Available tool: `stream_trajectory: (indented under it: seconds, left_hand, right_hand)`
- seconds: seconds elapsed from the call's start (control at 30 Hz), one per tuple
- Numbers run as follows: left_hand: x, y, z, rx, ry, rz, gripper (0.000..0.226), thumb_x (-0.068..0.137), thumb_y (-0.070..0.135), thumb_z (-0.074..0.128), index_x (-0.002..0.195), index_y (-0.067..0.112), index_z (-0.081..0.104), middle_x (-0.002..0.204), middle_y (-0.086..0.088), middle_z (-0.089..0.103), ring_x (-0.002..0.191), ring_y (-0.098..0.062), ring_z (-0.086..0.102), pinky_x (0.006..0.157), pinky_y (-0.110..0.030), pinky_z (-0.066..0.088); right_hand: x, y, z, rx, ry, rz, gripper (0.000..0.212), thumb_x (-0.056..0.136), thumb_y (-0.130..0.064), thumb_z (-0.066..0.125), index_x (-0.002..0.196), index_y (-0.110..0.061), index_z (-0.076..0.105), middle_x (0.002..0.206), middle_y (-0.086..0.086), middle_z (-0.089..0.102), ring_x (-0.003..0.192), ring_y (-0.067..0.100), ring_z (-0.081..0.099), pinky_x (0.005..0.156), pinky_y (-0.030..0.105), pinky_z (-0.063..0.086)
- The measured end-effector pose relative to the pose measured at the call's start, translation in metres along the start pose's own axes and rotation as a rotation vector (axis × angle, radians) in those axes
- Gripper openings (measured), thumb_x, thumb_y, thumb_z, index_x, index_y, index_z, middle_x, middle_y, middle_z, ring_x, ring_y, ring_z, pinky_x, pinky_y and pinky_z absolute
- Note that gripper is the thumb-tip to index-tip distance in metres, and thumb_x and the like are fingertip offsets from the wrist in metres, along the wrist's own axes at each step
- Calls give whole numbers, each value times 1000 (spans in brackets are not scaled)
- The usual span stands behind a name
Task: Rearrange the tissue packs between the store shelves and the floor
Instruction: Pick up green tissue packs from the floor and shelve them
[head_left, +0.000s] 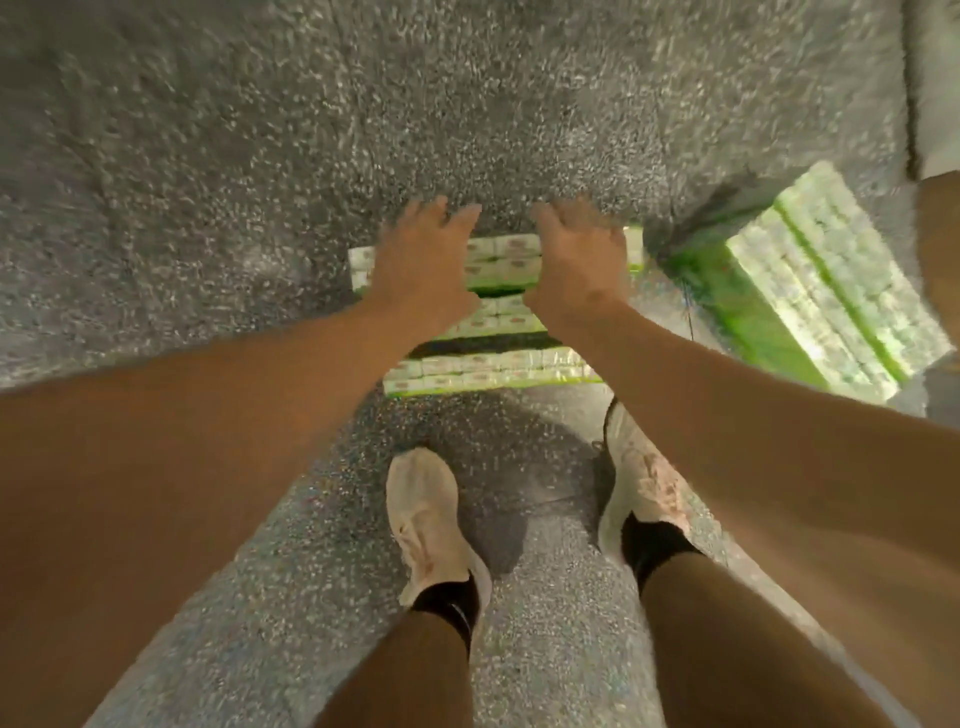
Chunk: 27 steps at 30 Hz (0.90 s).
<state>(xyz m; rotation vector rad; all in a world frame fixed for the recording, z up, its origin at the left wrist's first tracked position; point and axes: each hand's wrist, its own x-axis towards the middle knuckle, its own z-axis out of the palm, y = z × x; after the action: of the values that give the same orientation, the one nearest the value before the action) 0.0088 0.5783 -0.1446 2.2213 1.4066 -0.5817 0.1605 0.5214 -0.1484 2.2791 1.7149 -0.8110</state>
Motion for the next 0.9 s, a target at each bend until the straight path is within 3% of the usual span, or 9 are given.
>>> stream_trajectory:
  seconds: [0.03,0.1,0.17,0.3,0.43,0.57,0.83,0.9]
  left_hand:
    - [14,-5,12,21,-30,-8,96,71,36,80,149,26,24,152,-11,33,139,-33,29,112,-53,29]
    - [31,-13,30,43,-54,9,80,74,27,77,142,22,35,137,-13,50,125,-35,46,102,-52,40]
    - [28,-19,40,52,-24,38,60,78,14,70,132,21,46,117,-13,61,106,-35,57,86,-46,49]
    - [-10,-21,30,17,-17,66,57,80,9,65,133,22,48,114,-11,62,103,-32,57,87,-45,48]
    - [-59,-29,-34,-65,-15,144,50,79,8,64,125,23,51,101,-8,64,90,-28,59,82,-43,50]
    - [-115,-37,-128,-194,21,133,51,76,9,70,116,31,46,88,2,63,76,-21,59,71,-35,49]
    - [-305,-82,-287,-355,154,50,38,75,31,78,105,29,54,97,3,60,79,-16,57,70,-32,51]
    - [-374,-90,-312,-381,195,-2,45,74,30,79,113,23,58,105,-2,64,86,-20,61,78,-36,53]
  right_hand:
    - [14,3,16,-29,-23,-11,77,78,-8,68,144,-23,32,151,6,36,144,30,24,118,53,16]
    - [30,8,38,-99,-16,-25,74,79,-5,61,144,-26,33,146,6,42,141,32,28,118,57,9]
    - [28,10,47,-145,35,-48,63,81,-6,58,138,-26,41,135,7,53,133,33,39,117,58,13]
    - [-12,4,32,-141,33,-60,54,84,-10,63,133,-26,46,129,5,59,127,33,45,114,56,20]
    - [-68,-21,-30,-97,13,-60,56,86,-21,63,137,-27,41,132,2,56,125,31,46,114,53,22]
    - [-119,-60,-120,-33,105,-75,52,83,-26,68,129,-23,45,126,3,57,117,30,50,109,51,29]
    - [-242,-163,-295,-128,148,-405,50,84,-36,69,129,-23,51,126,2,59,118,29,51,109,48,29]
    - [-285,-193,-324,-161,143,-500,51,85,-39,68,130,-24,51,128,1,59,120,27,51,110,46,29]
